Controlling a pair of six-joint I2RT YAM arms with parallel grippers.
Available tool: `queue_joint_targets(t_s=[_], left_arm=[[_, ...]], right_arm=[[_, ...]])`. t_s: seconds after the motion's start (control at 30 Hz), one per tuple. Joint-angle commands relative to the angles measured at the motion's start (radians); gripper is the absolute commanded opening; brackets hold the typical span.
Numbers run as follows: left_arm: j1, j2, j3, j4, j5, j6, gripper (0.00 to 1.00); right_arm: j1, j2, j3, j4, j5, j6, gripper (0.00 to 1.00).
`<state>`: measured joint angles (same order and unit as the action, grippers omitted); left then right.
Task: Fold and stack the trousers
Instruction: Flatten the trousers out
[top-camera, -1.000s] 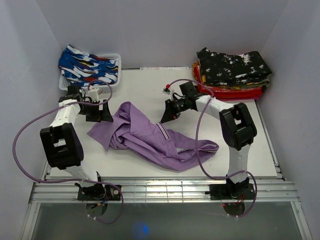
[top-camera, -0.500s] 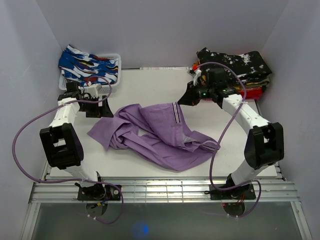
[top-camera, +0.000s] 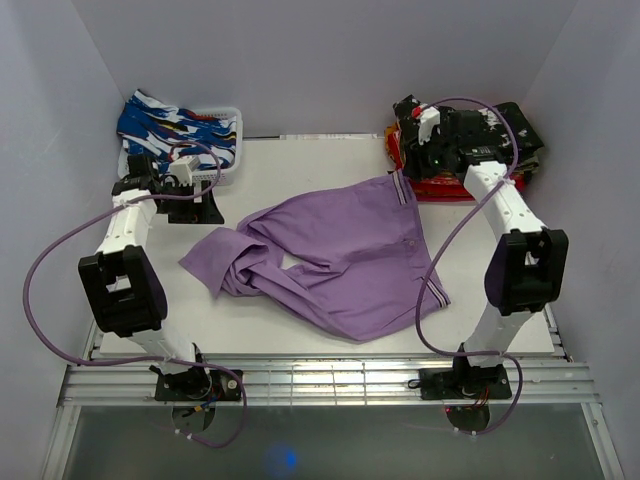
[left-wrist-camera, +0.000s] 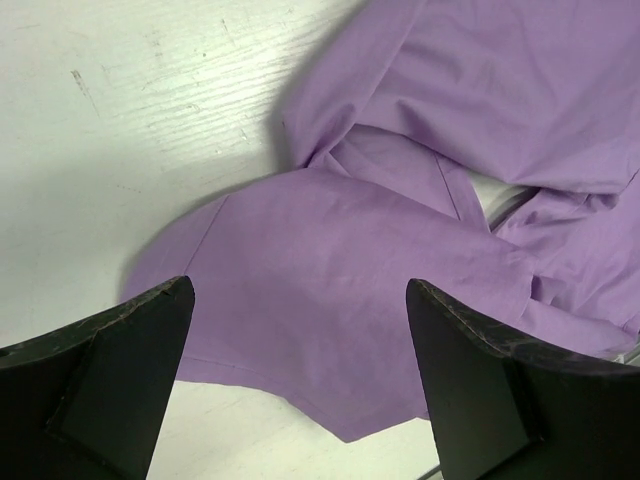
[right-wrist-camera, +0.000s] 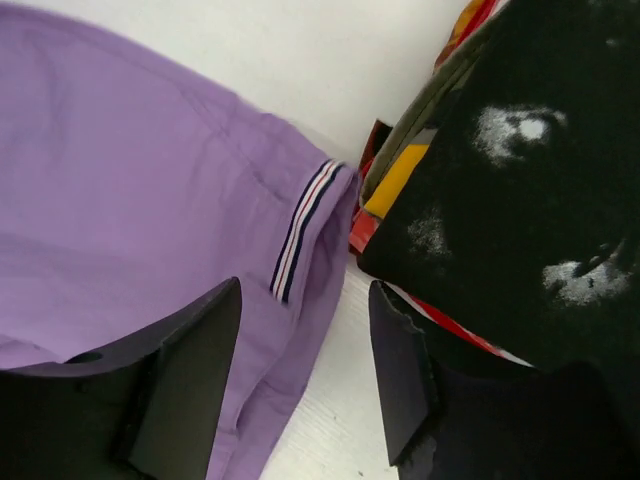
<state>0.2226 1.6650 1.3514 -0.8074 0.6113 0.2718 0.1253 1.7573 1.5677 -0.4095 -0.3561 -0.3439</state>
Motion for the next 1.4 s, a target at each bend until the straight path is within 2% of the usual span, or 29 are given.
queue_joint_targets(t_s=[0.0,0.03,0.1,0.2,0.3,0.37,0.43,0.53,0.63,0.77,0.83,0.97,1.1,1.23,1.37], left_arm=[[-0.018,-0.013,0.016,-0.061,-0.008,0.079,0.98],[-0.022,-0.019,0.005,-0.081,-0.018,0.093,0.98],[-0.034,-0.042,-0.047,-0.085,-0.039,0.118,0.98],[-0.045,-0.094,-0.109,-0.084,-0.076,0.15,0.98],[-0.046,-0.145,-0.202,-0.062,-0.106,0.171,0.98],[-0.048,-0.177,-0.259,-0.049,-0.123,0.197,0.98],[-0.048,-0.195,-0.285,-0.052,-0.14,0.219,0.98],[-0.048,-0.241,-0.331,-0.059,-0.145,0.273,0.98],[-0.048,-0.267,-0.366,-0.067,-0.18,0.313,0.98],[-0.048,-0.28,-0.422,-0.075,-0.22,0.356,0.91],[-0.048,-0.278,-0.452,-0.075,-0.231,0.362,0.87],[-0.039,-0.238,-0.485,-0.052,-0.266,0.336,0.77],[-0.009,-0.16,-0.456,-0.042,-0.292,0.307,0.67],[0.034,-0.125,-0.365,-0.047,-0.306,0.302,0.68],[0.075,-0.163,-0.253,-0.153,-0.139,0.384,0.86]], right_arm=[[0.008,0.019,0.136,-0.234,0.033,-0.105,0.61],[0.008,0.011,0.135,-0.271,0.016,-0.116,0.67],[0.01,-0.011,0.086,-0.36,-0.035,-0.148,0.7],[0.031,-0.071,-0.061,-0.426,-0.112,-0.22,0.68],[0.088,-0.084,-0.17,-0.48,-0.095,-0.282,0.68],[0.112,-0.099,-0.318,-0.427,-0.061,-0.28,0.68],[0.119,-0.13,-0.464,-0.306,0.014,-0.285,0.67],[0.131,-0.136,-0.572,-0.218,0.112,-0.322,0.65],[0.135,-0.122,-0.676,-0.216,0.196,-0.362,0.6],[0.152,-0.163,-0.784,-0.259,0.23,-0.392,0.59],[0.177,-0.215,-0.801,-0.296,0.218,-0.403,0.58],[0.34,-0.34,-0.818,-0.449,0.123,-0.42,0.57],[0.398,-0.455,-0.727,-0.563,-0.029,-0.458,0.6],[0.381,-0.411,-0.498,-0.574,-0.079,-0.445,0.62],[0.323,-0.329,-0.387,-0.467,-0.063,-0.362,0.65]])
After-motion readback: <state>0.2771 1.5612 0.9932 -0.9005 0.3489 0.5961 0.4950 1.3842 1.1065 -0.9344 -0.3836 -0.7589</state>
